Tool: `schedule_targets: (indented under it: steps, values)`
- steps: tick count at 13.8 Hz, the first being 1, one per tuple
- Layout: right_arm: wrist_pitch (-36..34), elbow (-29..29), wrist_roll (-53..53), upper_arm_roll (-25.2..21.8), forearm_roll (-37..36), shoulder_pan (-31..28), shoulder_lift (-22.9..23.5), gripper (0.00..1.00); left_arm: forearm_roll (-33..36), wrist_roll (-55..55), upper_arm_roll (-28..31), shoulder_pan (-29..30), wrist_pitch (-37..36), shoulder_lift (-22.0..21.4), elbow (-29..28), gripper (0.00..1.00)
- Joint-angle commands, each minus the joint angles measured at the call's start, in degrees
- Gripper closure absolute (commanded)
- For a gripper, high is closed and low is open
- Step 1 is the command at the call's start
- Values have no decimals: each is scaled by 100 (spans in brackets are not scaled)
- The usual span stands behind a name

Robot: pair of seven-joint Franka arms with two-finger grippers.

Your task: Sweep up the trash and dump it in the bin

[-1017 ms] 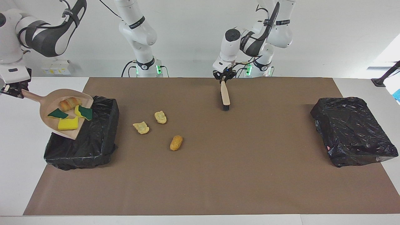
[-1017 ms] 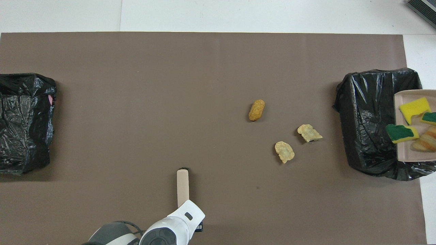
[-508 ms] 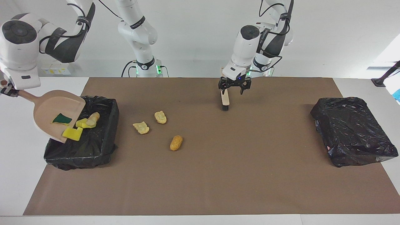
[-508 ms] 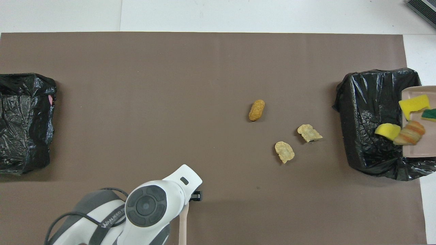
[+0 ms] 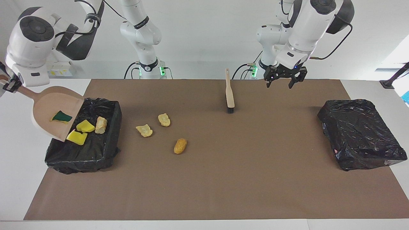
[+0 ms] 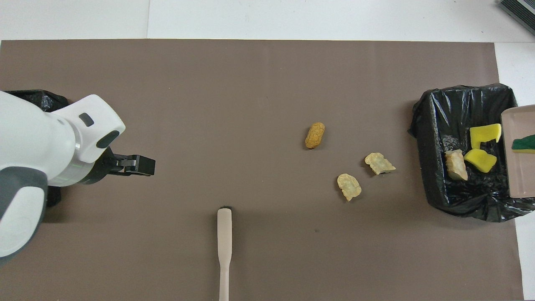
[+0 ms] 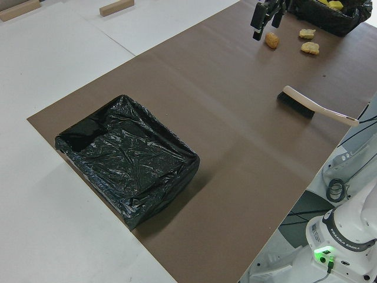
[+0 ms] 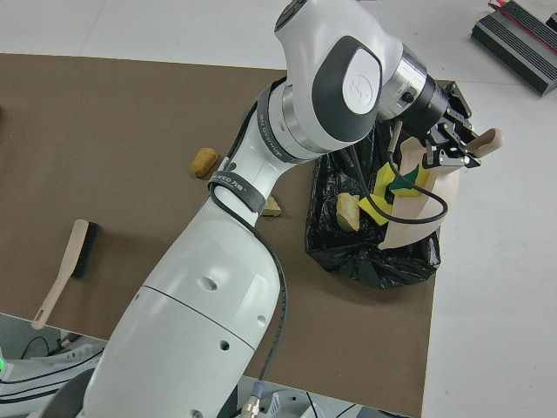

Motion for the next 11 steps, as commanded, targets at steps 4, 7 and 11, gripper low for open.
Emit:
schedule_targets:
  steps: [4,7,11]
  values:
    - [-157,-403,134,34,-851,365,-319,100,110,503,724,19,-344,257,857,0]
    - [-209,-359,300,43,-327,339,-328,100,93,827,1112,-97,-1019,600,1700,0]
    - [-500,-350,705,43,1202,340,-328,100,480,1374,1026,114,-1398,644,2001,0]
